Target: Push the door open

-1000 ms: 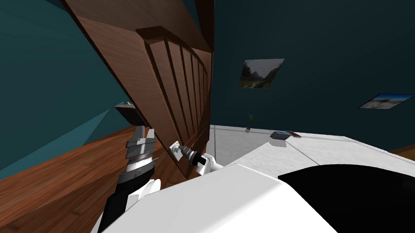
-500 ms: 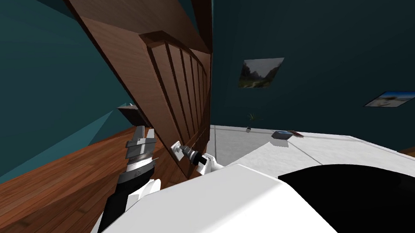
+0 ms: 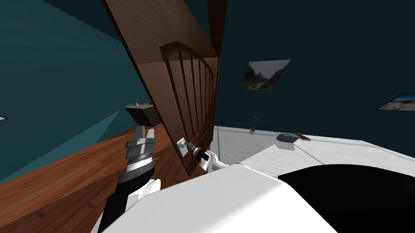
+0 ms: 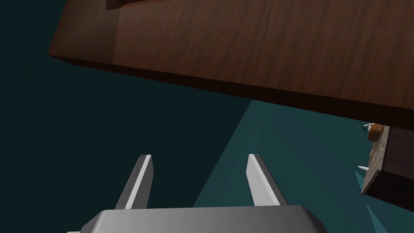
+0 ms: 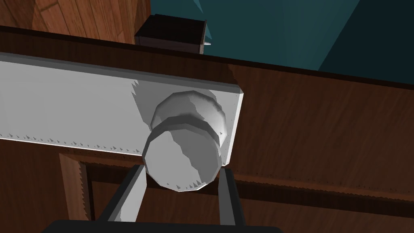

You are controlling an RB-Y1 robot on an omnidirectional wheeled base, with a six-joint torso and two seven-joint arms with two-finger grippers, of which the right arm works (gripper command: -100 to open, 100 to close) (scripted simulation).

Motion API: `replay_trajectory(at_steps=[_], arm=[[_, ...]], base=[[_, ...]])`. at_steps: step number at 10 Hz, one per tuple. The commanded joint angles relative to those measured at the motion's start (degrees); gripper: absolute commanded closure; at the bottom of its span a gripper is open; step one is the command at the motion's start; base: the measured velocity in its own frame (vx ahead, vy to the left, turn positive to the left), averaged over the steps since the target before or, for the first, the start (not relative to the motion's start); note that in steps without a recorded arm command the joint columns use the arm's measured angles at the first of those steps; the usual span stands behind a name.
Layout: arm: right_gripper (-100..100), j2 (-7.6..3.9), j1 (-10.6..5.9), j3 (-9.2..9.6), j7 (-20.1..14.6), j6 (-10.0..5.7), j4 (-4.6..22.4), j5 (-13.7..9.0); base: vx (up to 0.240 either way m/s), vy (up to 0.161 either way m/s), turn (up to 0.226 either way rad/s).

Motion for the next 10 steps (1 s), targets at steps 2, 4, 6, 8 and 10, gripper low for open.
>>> replay_trajectory(at_steps=[2,4,6,8,10], arm=[[100,-1.33,0.14,-2.51,0.19,0.18,-0.27,0.08],[100,-1.76,0.07,-4.86,0.5,0.01,0.19,0.26],[-100,-1.82,0.67,-3.53,-0.01,-0.3,-0.8,-0.27],[-100,-1.65,1.16,-3.16,-0.44,-0.52,-1.43,-0.69],[-100,-0.89,1.74,-2.73,-0.94,-0.78,-2.18,-1.18]], base=[[0.034,0.12,0.038],[0.039,0.088,0.024],[-0.143,-0.051,-0.047],[-0.198,-0.108,-0.039],[-0.241,-0.099,-0.049]])
